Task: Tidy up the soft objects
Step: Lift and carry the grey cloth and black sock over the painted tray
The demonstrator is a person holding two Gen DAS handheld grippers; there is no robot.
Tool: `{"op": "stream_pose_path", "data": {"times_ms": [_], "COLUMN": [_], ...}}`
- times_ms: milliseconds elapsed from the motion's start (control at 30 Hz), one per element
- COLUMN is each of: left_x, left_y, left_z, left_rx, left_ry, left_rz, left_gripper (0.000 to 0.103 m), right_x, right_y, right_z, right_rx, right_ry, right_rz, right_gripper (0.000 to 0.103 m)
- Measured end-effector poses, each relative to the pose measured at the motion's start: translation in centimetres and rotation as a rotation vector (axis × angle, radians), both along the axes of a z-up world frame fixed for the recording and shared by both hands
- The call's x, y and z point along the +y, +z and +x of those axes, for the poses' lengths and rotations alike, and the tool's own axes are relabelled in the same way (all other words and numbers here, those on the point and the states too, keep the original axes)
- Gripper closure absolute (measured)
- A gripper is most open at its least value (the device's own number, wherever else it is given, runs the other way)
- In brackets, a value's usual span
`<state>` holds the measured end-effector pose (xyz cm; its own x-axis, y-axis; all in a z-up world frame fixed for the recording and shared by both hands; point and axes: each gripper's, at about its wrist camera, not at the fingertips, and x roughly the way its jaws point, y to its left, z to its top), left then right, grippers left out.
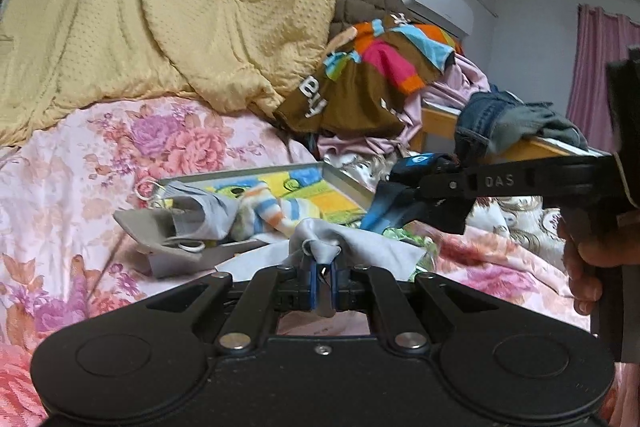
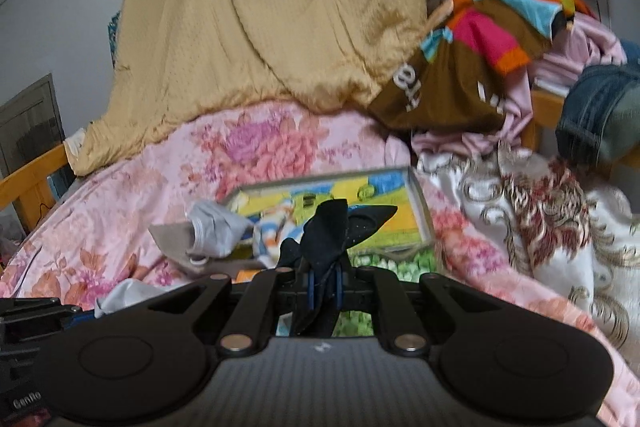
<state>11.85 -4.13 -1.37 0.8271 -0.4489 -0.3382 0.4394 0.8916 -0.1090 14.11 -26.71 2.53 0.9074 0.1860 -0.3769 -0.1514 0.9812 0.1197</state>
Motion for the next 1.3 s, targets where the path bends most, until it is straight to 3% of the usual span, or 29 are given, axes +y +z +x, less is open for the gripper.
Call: {"op": "stream_pose_path", "data": {"times_ms": [200,633,833,1300], "left_x": [0.5,2.3,2.7,3.0], "left_y": [0.9,1.3,1.0,-0.5], "left_z": [0.5,5.7,8.7,15.5], "left_rx": [-0.04,-0.027,-0.034,-0.033], "left_ry": [0.044,0.147,0.172,0.194], "left_rz": [-0.023,-0.099,-0.089,-0.064], "left_gripper": [0.097,0.097,0.097,0.096], "right_x": [0.1,2.0,3.3,5.4], "right_y": [0.7,0.2,-0.9,-2.2], "right_z": [-0.6,1.4,3.4,10.2], "right_rx": [-0.083,-0.126,-0.104,-0.081], "right_ry": [0.002,0.04,0.048,0.04], "right_rz": [-0.006,-0.052,-0.086,-0.022], "right_gripper": [0.093,0.093,0.093,0.092]}}
